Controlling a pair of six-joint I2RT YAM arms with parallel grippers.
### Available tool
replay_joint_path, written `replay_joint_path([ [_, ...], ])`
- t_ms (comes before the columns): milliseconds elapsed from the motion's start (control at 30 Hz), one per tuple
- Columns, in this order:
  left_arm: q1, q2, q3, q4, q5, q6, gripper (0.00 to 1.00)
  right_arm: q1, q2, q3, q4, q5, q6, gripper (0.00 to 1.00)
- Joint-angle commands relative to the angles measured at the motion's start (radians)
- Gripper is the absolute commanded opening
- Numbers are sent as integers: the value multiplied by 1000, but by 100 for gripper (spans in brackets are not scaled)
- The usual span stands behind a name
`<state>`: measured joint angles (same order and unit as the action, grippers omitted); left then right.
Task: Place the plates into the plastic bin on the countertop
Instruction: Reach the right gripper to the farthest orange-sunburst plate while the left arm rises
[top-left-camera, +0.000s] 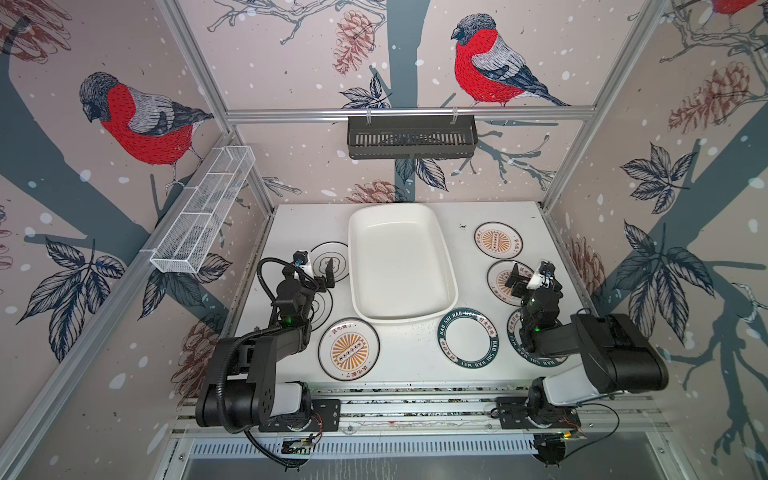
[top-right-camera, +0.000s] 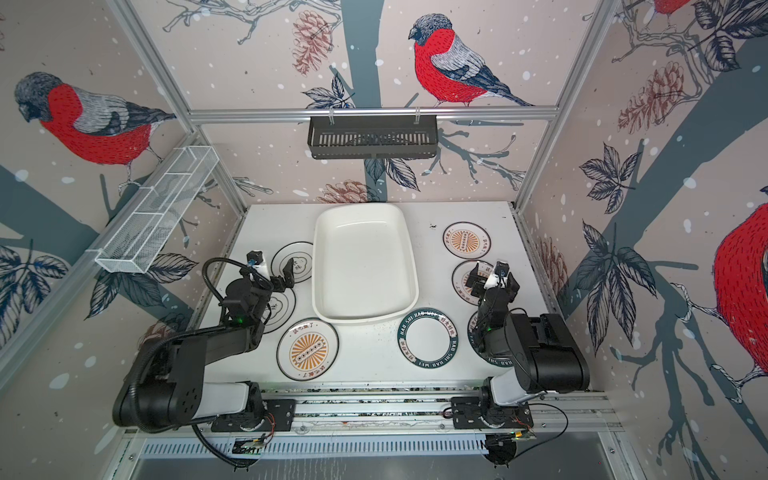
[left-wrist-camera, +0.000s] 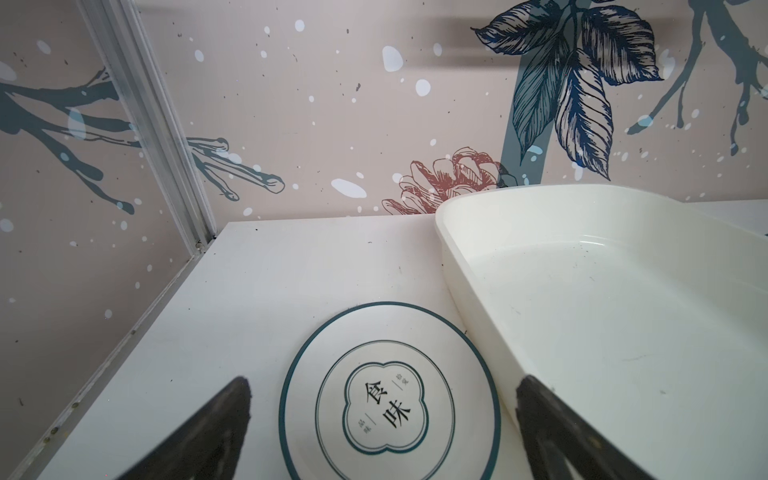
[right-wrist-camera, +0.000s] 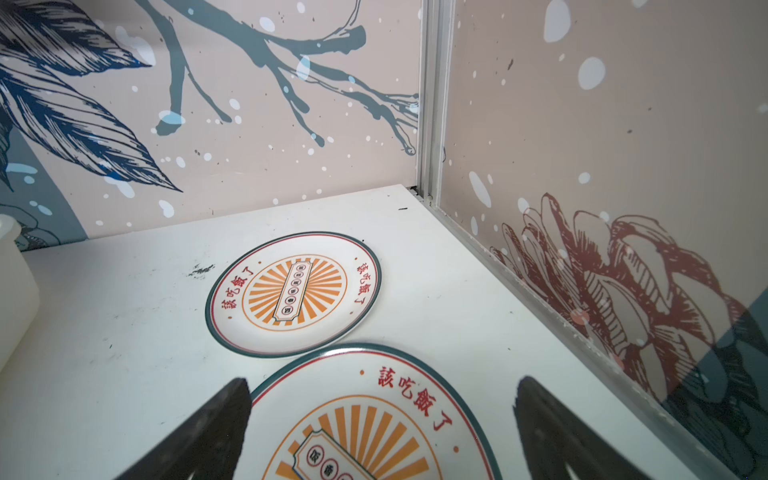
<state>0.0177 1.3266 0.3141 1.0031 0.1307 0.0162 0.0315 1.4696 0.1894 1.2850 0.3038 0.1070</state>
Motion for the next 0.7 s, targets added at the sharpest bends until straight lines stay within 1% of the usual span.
replay_joint_path([
  [0,-1,-62,48,-192,48,-6,99,3,-80,52,-141,64,26,99],
  [100,-5,-114,120,-380,82,27,99,2,-141,132,-338,61,54,99],
  [133,-7,-129,156,-460,95,40,99,0,-157,180,-448,66,90,99],
  [200,-14,-150,229,-621,109,69,99,-2,-186,289,-678,69,184,100],
  [267,-17,-172,310,-785,125,94,99,-4,-212,412,-912,67,333,99],
  [300,-18,-181,343,-849,133,107,99,-5,-232,461,-1004,34,366,99],
  [333,-19,-194,379,-923,142,124,99,-10,-249,495,-1064,-50,332,100],
  [367,-23,-205,414,-985,145,134,99,-11,-259,500,-1078,-103,310,99],
  [433,-27,-219,476,-1087,161,164,99,-29,-282,465,-1041,-153,333,99],
  [467,-31,-225,506,-1139,174,183,99,-47,-293,442,-1004,-205,339,99],
  [533,-40,-231,558,-1225,193,222,99,-82,-305,452,-1024,-297,356,99],
  [667,-52,-222,650,-1360,205,249,99,-100,-323,493,-1073,-399,372,100],
])
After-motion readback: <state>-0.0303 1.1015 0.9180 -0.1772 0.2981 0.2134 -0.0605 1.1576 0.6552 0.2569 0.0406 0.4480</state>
